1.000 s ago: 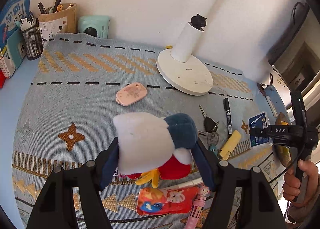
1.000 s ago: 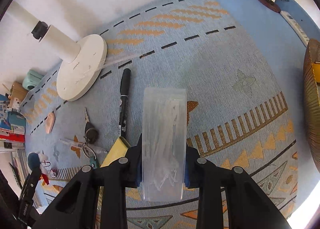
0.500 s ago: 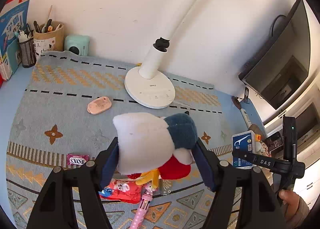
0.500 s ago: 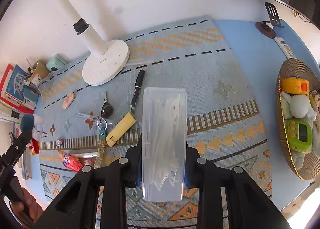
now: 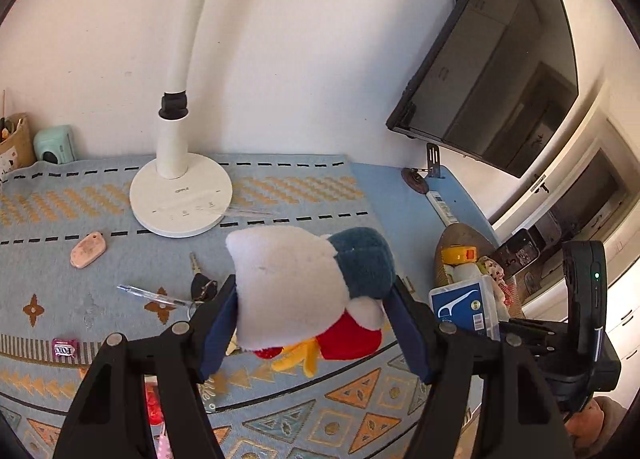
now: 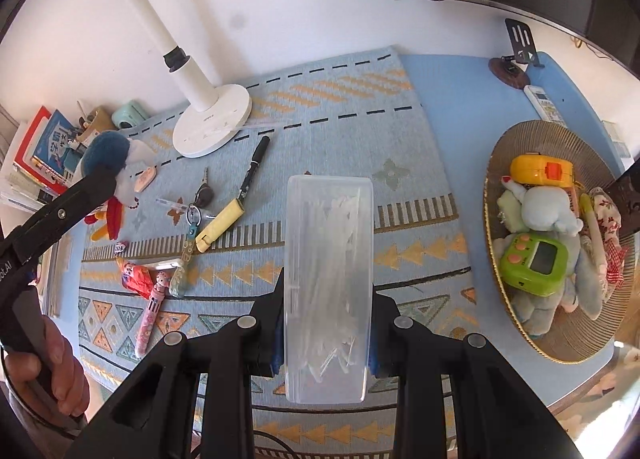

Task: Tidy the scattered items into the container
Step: 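Carry the duck plush with left tool toward the basket while right tool carries the box, then release the clear box into the basket with right tool while left tool releases the plush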

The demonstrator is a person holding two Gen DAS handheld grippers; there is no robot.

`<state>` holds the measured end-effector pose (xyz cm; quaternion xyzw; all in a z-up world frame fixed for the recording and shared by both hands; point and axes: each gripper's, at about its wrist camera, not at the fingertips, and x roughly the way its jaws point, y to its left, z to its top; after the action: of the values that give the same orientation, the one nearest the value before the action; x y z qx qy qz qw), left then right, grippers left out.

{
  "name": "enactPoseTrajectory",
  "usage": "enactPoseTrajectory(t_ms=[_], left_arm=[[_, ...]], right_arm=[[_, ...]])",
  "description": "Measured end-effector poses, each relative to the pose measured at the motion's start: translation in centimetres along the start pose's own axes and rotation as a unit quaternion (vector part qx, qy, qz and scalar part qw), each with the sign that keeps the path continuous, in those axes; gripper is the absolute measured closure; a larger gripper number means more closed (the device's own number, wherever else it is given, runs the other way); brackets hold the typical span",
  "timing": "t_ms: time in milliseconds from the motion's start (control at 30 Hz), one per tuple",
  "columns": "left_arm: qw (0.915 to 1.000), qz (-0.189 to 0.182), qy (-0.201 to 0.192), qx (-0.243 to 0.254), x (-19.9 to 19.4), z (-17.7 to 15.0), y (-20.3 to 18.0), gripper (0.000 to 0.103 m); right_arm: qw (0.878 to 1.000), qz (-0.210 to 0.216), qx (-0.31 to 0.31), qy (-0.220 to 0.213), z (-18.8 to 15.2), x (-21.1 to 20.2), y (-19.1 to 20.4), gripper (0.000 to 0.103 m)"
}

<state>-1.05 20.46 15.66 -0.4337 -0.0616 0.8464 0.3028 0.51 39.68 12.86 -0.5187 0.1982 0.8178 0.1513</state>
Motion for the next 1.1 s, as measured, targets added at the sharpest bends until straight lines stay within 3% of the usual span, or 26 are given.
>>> enactPoseTrajectory(t_ms=[200, 400, 767, 933, 1100], left_arm=[[0.9979, -0.044, 0.012, 0.047, 3.6, 1.8, -6.8, 0.035], [0.9904, -0.093, 0.030, 0.098, 8.1, 2.8, -14.4, 0.035], [0.9707, -0.165, 0.101, 0.142, 16.0, 0.2, -25.2, 0.035], [0.9605, -0.164, 0.125, 0.187, 18.2, -2.0, -28.3, 0.035], [0.9465, -0.157, 0.123, 0.253, 17.7, -4.7, -30.2, 0.034]], right_arm=[[0.998, -0.017, 0.022, -0.048, -0.3, -3.8, -4.9, 0.073], [0.992, -0.052, 0.081, -0.087, -0.3, -6.6, -12.2, 0.073], [0.976, -0.090, 0.174, -0.094, -0.2, -6.9, -24.7, 0.073], [0.978, -0.094, 0.165, -0.088, 0.4, -6.0, -26.9, 0.073], [0.987, -0.073, 0.116, -0.088, 1.6, -4.9, -27.9, 0.073]])
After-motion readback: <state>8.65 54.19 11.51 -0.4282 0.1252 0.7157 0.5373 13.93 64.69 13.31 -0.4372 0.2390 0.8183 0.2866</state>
